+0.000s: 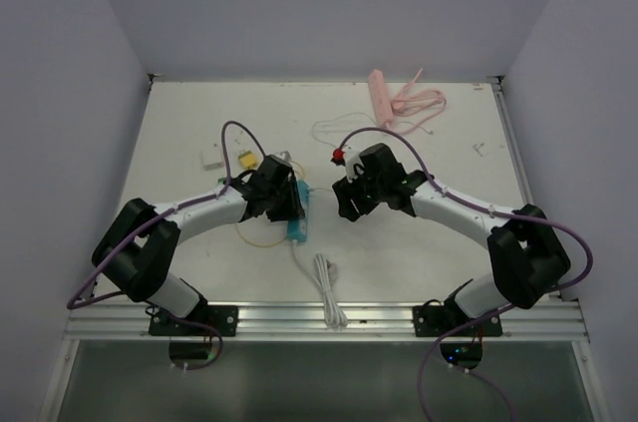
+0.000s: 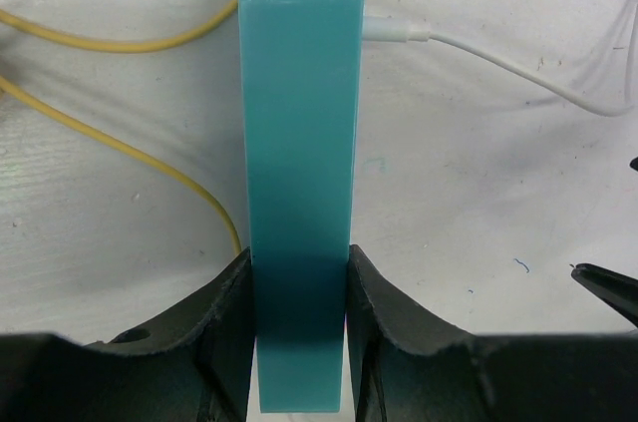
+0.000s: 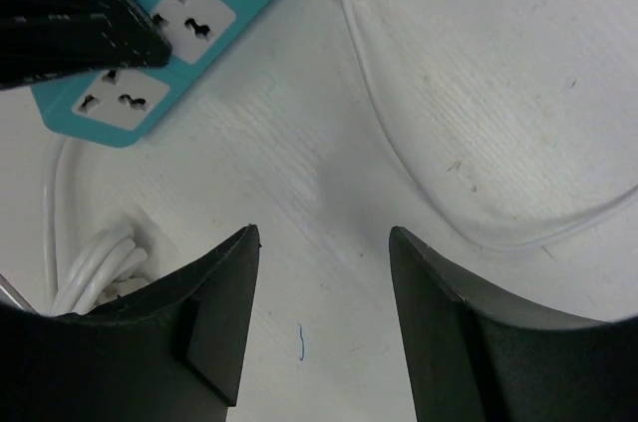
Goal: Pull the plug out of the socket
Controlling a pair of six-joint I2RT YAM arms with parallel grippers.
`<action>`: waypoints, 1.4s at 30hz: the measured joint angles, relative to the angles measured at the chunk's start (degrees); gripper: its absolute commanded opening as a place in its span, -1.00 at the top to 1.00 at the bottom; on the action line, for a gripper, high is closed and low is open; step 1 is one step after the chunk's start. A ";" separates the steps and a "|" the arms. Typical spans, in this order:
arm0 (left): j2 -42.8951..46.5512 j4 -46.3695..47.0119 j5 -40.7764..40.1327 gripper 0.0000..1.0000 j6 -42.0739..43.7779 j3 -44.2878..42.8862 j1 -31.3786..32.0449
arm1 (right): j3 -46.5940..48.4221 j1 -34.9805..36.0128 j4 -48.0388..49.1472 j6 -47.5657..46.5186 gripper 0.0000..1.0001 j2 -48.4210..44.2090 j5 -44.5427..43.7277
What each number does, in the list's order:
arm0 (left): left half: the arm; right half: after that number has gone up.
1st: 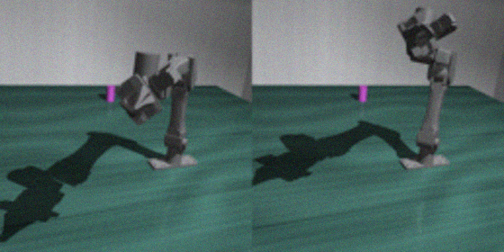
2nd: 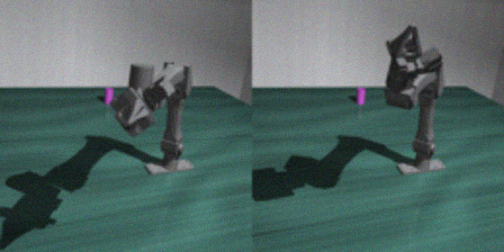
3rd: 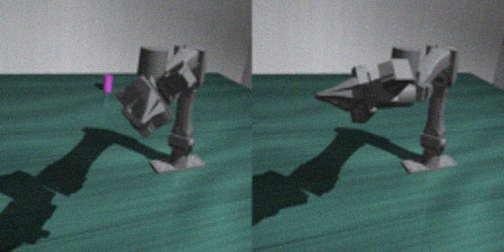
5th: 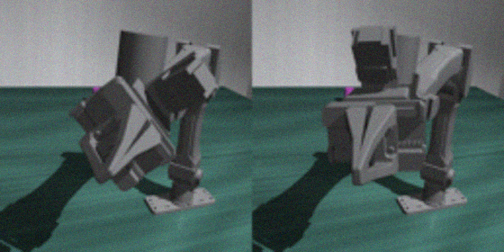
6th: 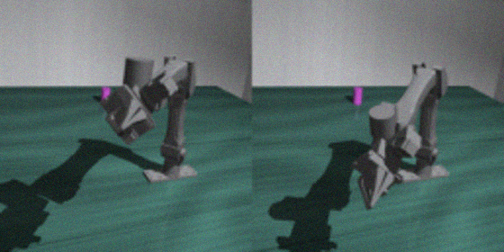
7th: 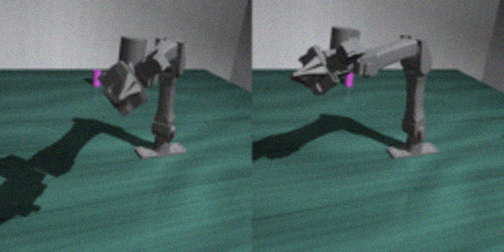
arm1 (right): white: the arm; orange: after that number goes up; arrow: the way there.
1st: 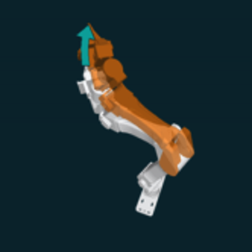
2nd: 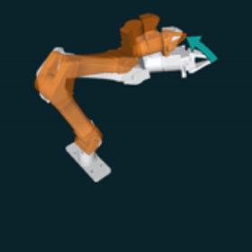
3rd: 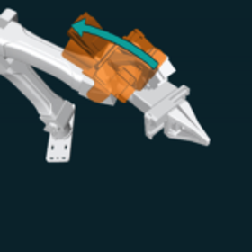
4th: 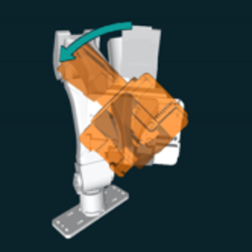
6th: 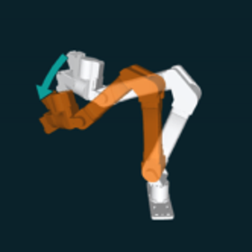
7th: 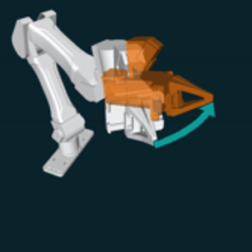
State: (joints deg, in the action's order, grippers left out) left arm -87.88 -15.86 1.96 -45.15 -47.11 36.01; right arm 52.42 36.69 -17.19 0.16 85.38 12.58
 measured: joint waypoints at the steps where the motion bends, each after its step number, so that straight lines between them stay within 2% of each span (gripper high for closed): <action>1: 0.04 0.17 0.33 1.00 0.35 0.09 0.00 | 0.00 0.11 1.22 -0.28 -0.18 0.07 0.15; 11: 0.09 2.01 4.63 1.00 3.45 0.87 0.24 | 5.70 1.40 7.74 -5.27 -0.14 9.57 0.79; 23: 0.09 1.99 7.34 1.00 5.81 0.98 0.37 | 11.30 2.25 7.87 -8.87 -0.08 16.59 0.39; 36: 0.09 1.88 11.93 1.00 7.87 1.51 0.81 | 11.39 2.43 10.56 -9.42 -0.20 16.35 0.50; 42: 0.09 1.99 12.66 1.00 8.31 1.64 0.83 | 9.84 2.43 11.10 -9.62 -0.08 13.29 0.59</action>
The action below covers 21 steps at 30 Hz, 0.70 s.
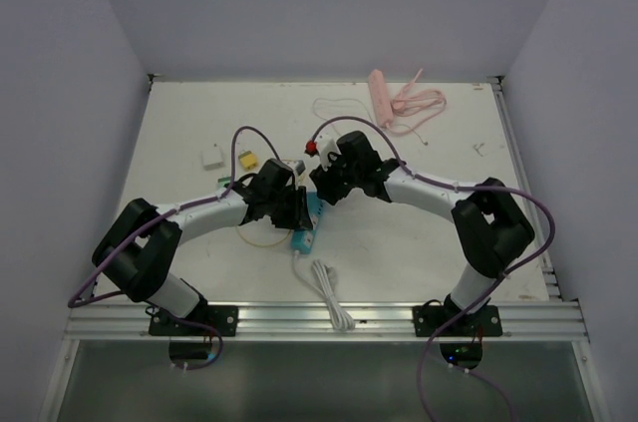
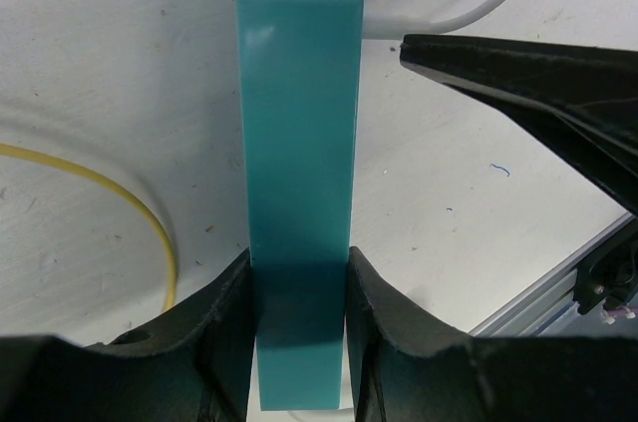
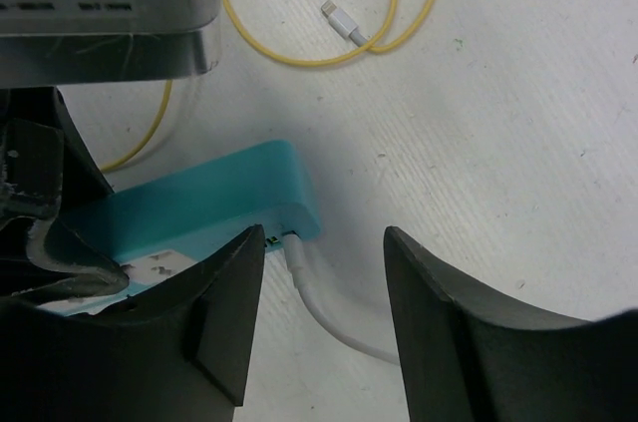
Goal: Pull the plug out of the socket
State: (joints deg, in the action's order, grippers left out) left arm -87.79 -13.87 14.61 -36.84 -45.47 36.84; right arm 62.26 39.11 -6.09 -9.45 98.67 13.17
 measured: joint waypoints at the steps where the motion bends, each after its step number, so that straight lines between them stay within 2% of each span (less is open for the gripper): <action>1: 0.00 0.02 0.04 1.00 0.02 0.02 0.00 | -0.02 0.00 0.04 -0.07 -0.04 -0.07 0.17; 5: 0.00 0.04 0.20 1.00 0.02 0.07 0.00 | -1.03 0.00 -0.15 -0.33 0.16 -0.07 1.55; 12: 0.00 0.07 0.22 1.00 0.02 0.09 0.00 | -4.39 0.00 -0.50 -0.28 0.18 -0.07 3.06; 21: 0.00 0.11 0.44 1.00 0.13 0.13 0.00 | -4.37 0.00 -0.20 -0.28 0.18 0.61 4.00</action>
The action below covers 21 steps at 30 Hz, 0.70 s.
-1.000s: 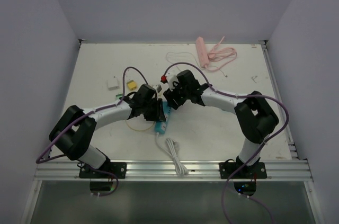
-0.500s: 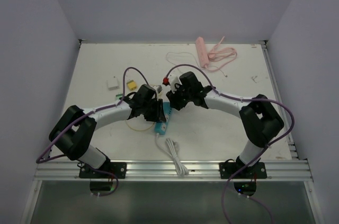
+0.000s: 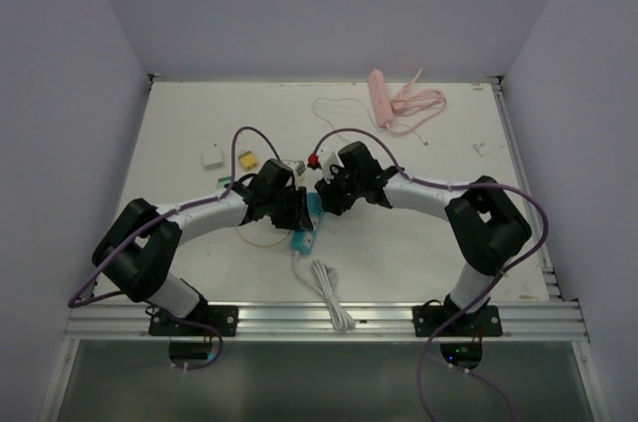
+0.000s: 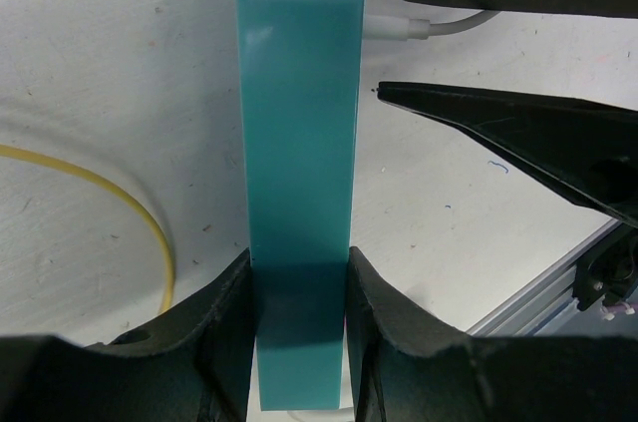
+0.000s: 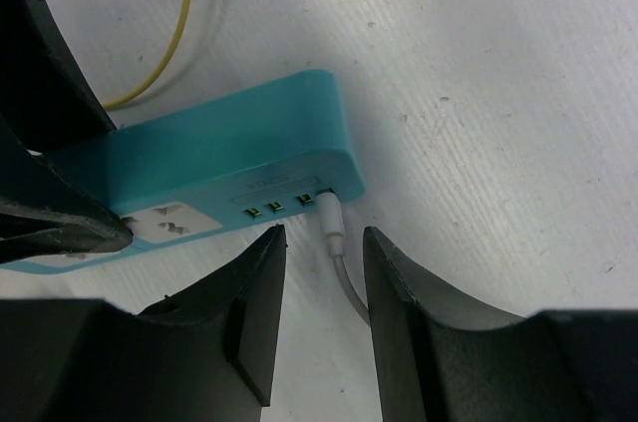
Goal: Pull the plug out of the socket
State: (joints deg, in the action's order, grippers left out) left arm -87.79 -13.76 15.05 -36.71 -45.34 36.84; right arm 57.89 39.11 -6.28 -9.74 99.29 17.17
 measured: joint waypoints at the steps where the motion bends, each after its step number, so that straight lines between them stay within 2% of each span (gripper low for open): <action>1: 0.00 0.07 0.09 1.00 0.07 0.07 0.00 | 0.07 0.00 0.11 0.00 0.17 0.28 0.09; 13: 0.00 0.37 1.05 1.00 0.46 0.24 0.11 | 1.20 0.00 0.74 -0.02 0.21 2.21 -0.09; 21: 0.00 0.35 1.03 1.00 0.44 0.24 0.09 | 2.40 0.00 0.26 -0.61 0.51 2.45 -0.02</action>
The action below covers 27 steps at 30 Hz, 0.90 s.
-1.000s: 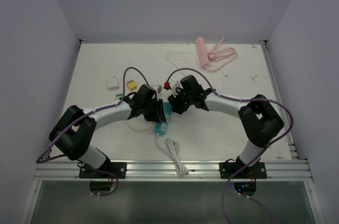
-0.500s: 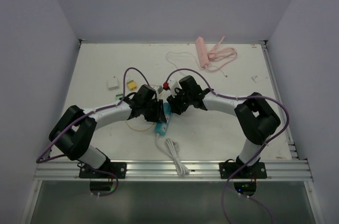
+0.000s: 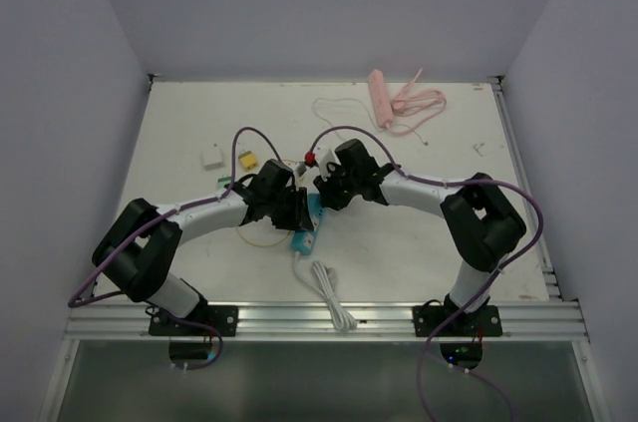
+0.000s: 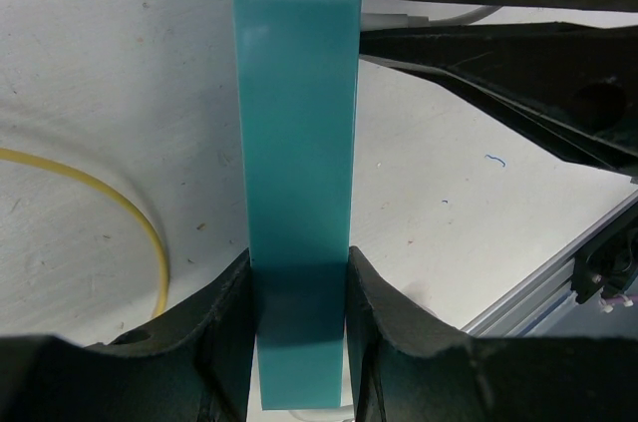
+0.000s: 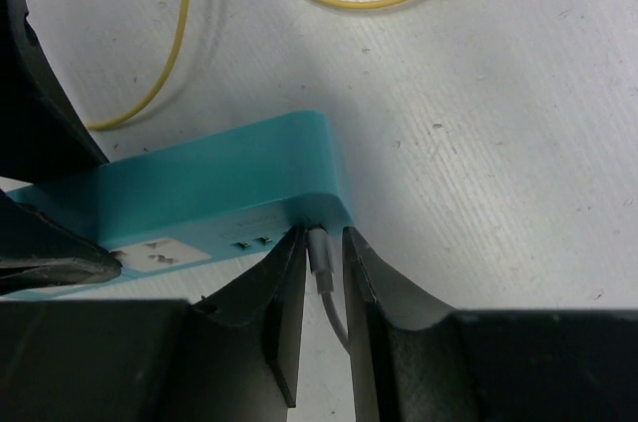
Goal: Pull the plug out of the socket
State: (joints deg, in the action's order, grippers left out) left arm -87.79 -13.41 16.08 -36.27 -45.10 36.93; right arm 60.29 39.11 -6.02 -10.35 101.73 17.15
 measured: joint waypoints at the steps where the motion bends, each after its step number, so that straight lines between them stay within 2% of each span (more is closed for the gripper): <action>1: 0.00 0.00 0.00 1.00 0.00 0.00 0.02 | 0.00 0.00 -0.02 -0.07 0.54 0.00 0.00; 7: -0.28 -0.52 -0.04 1.00 0.09 -0.37 0.00 | 0.00 0.11 -0.24 -0.46 0.55 0.00 0.17; 23: -1.73 -4.33 -0.57 1.00 1.55 -3.23 0.31 | 0.00 0.15 -0.61 -1.95 0.42 0.00 0.13; 27: -1.73 -4.52 -0.79 1.00 1.62 -3.32 0.37 | 0.00 0.15 -0.61 -1.99 0.49 0.00 0.13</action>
State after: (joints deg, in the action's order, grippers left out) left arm -89.52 -17.93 15.29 -34.65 -48.42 37.30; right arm 60.29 39.27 -6.63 -12.34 101.73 17.28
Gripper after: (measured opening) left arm 0.392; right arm 0.285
